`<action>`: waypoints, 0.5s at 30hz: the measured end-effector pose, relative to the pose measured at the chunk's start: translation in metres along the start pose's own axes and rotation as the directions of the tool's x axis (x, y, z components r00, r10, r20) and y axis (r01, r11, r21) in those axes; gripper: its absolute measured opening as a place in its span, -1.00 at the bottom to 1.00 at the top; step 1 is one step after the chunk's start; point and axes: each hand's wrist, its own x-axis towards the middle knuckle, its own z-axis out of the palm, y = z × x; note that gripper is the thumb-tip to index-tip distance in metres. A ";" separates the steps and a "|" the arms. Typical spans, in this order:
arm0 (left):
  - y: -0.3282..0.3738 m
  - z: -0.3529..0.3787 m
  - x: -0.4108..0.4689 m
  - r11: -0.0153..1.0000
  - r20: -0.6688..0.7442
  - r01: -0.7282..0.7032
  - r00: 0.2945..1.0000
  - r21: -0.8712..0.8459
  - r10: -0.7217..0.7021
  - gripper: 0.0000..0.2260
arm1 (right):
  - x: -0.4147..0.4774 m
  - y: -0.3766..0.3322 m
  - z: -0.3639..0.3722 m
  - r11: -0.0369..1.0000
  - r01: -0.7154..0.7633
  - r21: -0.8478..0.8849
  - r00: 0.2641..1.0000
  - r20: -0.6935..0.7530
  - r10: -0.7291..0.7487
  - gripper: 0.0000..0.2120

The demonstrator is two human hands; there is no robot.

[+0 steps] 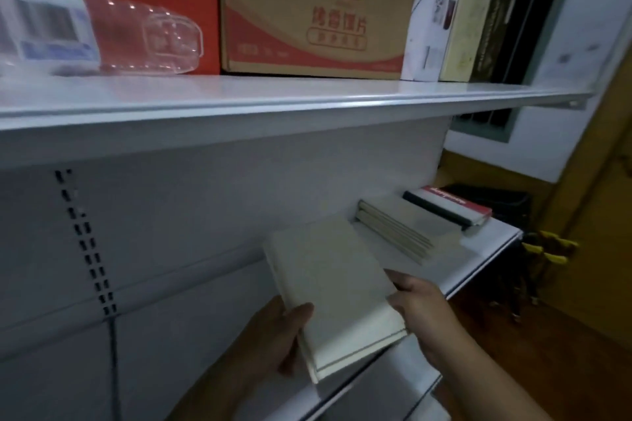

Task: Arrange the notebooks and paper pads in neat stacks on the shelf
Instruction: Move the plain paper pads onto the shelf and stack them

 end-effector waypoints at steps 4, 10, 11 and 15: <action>0.012 0.027 0.047 0.982 -0.032 -0.001 0.999 0.187 0.007 -0.76 | 0.039 0.005 -0.029 0.999 0.010 -0.050 1.000 -0.009 -0.011 -0.52; 0.017 0.051 0.100 0.715 -0.173 0.045 0.979 0.698 0.108 -0.60 | 0.111 0.005 -0.046 0.941 0.190 -0.279 0.980 0.109 -0.166 -0.58; 0.015 0.056 0.105 0.664 -0.214 0.097 0.972 0.742 0.098 -0.59 | 0.123 0.009 -0.046 0.906 0.217 -0.364 0.975 0.127 -0.183 -0.58; 0.013 0.069 0.108 0.643 -0.335 0.226 0.941 0.732 0.050 -0.55 | 0.147 0.051 -0.050 0.698 0.389 -0.602 0.921 0.236 -0.310 -0.61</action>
